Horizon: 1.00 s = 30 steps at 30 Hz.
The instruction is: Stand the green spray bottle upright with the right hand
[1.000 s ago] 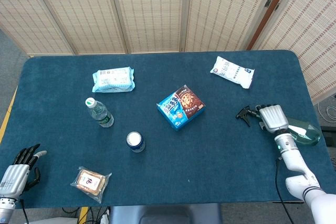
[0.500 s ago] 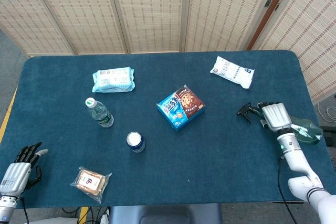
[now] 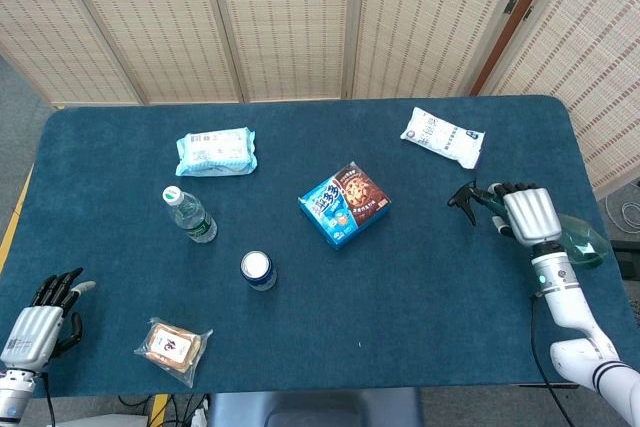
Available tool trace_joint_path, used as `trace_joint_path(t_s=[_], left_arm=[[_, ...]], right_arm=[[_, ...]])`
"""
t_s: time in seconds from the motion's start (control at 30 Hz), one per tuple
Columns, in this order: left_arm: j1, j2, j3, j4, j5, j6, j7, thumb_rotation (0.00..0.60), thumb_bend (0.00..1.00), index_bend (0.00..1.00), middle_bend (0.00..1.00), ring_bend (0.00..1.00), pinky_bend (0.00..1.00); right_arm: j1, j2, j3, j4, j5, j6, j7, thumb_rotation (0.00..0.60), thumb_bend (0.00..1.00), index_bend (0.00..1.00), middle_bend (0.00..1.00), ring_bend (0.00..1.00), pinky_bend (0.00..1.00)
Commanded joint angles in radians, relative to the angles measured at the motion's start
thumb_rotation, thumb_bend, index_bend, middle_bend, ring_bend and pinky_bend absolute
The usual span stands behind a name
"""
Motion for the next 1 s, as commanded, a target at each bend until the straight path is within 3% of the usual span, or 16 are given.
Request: trace_joint_path(t_s=[0.03,0.57,1.0], left_arm=[[0.000,0.006,0.000,-0.012,-0.002,0.000,0.011,0.600,0.74,0.18,0.07,0.07,0.00],[0.005,0.030,-0.001,-0.086,-0.008,0.004,0.080,0.600,0.74,0.18,0.07,0.07,0.00],[0.014,0.057,-0.001,-0.151,-0.014,0.012,0.145,0.600,0.74,0.18,0.07,0.07,0.00]], right_arm=[[-0.013,0.017,0.019,-0.037,0.004,0.046,0.037,0.600,0.30,0.48,0.55,0.46,0.55],[-0.050,0.070,0.050,-0.151,-0.012,0.189,0.114,0.600,0.30,0.48,0.56,0.47,0.55],[-0.069,0.025,0.073,-0.130,-0.029,0.297,0.262,0.600,0.30,0.49,0.57,0.47,0.55]])
